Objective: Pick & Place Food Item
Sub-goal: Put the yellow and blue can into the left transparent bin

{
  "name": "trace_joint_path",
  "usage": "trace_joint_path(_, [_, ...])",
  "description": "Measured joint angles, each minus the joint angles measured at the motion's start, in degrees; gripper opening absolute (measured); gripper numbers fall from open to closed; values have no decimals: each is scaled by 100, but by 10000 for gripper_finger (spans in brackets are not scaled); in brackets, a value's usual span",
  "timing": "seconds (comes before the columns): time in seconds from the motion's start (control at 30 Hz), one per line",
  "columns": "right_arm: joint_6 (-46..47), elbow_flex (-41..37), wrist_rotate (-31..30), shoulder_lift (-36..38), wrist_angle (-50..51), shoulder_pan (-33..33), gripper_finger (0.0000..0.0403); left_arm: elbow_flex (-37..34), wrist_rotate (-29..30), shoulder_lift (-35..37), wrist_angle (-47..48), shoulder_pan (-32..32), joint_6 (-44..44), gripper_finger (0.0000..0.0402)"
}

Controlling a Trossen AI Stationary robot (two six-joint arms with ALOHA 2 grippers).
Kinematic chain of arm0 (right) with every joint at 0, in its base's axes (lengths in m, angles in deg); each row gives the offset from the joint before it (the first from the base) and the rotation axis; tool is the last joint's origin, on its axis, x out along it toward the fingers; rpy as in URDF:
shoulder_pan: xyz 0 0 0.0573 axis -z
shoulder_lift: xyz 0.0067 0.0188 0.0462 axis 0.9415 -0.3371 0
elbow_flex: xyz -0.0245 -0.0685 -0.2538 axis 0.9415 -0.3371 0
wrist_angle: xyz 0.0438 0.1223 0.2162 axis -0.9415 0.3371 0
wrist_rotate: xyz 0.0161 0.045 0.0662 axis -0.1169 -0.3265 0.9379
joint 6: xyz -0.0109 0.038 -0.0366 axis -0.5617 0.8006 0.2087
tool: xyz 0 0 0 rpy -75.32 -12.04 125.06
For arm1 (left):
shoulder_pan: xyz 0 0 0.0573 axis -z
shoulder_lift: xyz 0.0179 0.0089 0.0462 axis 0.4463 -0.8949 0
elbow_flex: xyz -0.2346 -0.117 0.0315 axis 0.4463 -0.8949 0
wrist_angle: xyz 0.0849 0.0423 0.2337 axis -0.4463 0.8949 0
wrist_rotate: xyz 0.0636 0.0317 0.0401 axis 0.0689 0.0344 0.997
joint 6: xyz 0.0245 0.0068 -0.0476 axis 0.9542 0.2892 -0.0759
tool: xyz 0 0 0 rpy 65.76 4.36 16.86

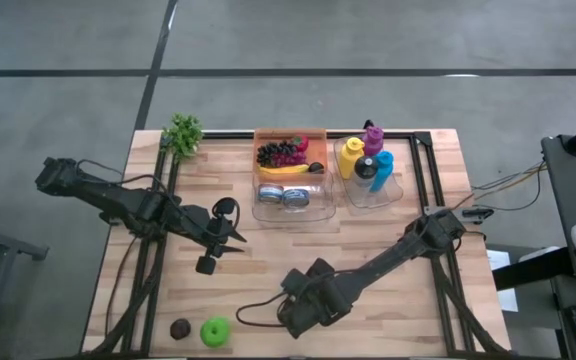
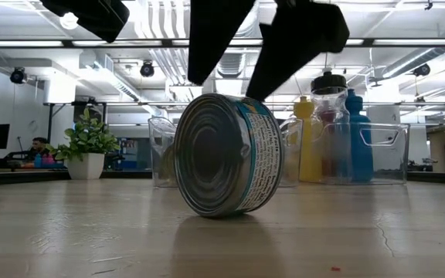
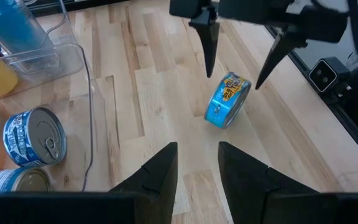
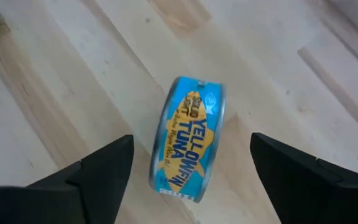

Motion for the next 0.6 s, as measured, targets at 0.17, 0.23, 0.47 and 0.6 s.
trace_joint_path(0.17, [-1, -283, 29, -2, -196, 23, 326, 0, -1, 0, 0, 1, -2, 118])
trace_joint_path(0.23, [1, -384, 28, -2, -341, 40, 325, 0, -2, 0, 0, 1, 0, 118])
trace_joint_path(0.47, [-46, -535, 71, -2, -540, 128, 304, 0, 0, 0, 0, 0, 0, 118])
trace_joint_path(0.6, [5, -633, 143, -2, -613, 151, 279, 0, -1, 0, 0, 0, 0, 118])
